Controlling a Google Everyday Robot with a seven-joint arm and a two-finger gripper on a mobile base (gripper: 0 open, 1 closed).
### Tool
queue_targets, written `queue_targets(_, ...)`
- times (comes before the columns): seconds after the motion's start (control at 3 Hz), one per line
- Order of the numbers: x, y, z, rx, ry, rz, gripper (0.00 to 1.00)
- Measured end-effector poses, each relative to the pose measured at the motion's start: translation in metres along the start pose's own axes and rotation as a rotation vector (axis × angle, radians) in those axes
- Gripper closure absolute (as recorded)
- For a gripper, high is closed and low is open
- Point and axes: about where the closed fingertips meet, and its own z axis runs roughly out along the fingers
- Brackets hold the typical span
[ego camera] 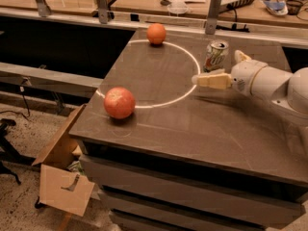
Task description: Pick 7up can
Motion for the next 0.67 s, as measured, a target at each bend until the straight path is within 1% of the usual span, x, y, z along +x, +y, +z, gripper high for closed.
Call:
queue_targets(0.33, -0.003, 0.008, 0.026, -0.047, -0.036, 0.011, 0.2)
queue_targets(0.67, -0.017, 0.006, 0.03, -0.044, -0.07, 0.004, 0.51)
